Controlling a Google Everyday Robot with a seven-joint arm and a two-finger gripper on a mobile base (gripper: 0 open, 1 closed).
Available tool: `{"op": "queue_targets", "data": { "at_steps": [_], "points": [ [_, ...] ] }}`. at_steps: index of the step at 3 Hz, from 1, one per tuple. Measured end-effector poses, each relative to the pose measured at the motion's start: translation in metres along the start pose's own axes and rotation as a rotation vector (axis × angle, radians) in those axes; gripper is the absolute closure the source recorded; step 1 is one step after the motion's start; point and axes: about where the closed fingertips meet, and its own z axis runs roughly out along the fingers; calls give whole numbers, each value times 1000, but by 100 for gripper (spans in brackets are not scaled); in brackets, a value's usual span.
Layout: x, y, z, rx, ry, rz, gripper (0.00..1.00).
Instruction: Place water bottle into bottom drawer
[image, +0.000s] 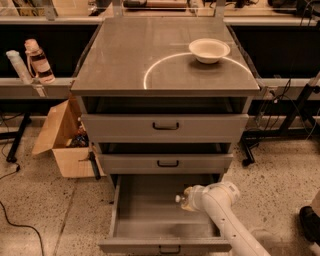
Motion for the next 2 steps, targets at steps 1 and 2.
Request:
{"op": "queue_targets", "data": {
  "at_steps": [1,2],
  "points": [
    [0,1,-2,0,-13,-5,100],
    [3,5,6,-29,-73,-14,100]
  ]
}}
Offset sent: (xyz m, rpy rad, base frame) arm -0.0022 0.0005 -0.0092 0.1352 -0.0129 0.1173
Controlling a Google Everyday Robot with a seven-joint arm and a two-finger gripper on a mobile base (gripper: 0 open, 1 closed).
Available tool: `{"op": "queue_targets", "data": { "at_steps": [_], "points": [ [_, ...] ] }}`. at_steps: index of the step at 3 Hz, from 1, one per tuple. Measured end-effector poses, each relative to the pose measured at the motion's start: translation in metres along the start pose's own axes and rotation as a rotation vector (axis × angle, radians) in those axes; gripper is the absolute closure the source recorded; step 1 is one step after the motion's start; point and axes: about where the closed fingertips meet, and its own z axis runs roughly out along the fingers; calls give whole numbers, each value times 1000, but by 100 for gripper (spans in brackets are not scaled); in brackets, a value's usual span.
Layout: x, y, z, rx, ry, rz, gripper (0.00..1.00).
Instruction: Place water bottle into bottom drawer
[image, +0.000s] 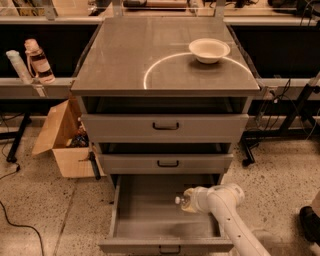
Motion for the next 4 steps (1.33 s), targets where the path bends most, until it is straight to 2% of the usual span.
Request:
{"op": "queue_targets", "data": {
  "at_steps": [3,4],
  "points": [
    [16,11,57,-151,-164,-13,100],
    [22,14,71,-177,-174,-3,100]
  ]
}}
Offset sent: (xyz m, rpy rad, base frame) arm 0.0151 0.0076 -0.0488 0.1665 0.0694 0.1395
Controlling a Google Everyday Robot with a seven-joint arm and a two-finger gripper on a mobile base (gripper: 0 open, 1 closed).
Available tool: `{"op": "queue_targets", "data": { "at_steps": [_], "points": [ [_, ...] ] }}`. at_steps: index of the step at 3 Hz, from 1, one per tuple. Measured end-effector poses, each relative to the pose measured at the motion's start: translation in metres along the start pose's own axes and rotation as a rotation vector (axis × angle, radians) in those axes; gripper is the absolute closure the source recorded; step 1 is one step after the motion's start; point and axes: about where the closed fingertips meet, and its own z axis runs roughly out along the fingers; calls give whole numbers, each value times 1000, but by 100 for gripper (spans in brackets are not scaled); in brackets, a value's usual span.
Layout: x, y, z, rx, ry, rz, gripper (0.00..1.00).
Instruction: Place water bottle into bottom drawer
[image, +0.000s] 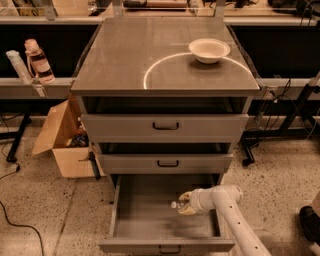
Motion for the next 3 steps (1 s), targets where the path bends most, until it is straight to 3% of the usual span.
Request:
{"op": "queue_targets", "data": {
  "at_steps": [2,3],
  "points": [
    [32,4,34,-35,38,56,100],
    [36,7,38,-39,48,61,100]
  ]
}}
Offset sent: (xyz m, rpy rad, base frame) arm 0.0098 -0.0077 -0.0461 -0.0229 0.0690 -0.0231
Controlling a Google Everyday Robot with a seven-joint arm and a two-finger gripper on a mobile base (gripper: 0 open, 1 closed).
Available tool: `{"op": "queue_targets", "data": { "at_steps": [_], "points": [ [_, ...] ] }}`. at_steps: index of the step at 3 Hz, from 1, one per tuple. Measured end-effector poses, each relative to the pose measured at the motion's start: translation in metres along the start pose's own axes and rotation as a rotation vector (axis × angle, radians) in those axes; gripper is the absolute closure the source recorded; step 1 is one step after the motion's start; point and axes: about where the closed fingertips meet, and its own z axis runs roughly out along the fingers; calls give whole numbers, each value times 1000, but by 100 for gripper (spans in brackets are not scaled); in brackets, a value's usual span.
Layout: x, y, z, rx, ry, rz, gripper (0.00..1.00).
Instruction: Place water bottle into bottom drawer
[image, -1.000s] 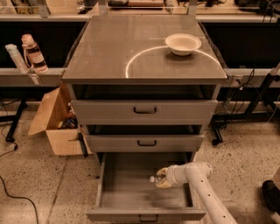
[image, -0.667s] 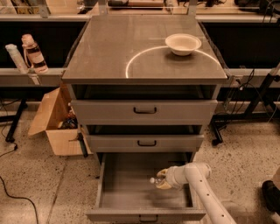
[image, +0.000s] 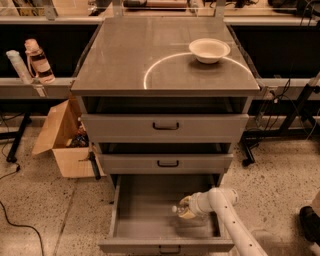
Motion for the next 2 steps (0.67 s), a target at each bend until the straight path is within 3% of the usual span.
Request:
{"op": "queue_targets", "data": {
  "at_steps": [1,2],
  "points": [
    [12,4,10,-16,22,26,100],
    [12,4,10,-17,22,26,73]
  ]
}}
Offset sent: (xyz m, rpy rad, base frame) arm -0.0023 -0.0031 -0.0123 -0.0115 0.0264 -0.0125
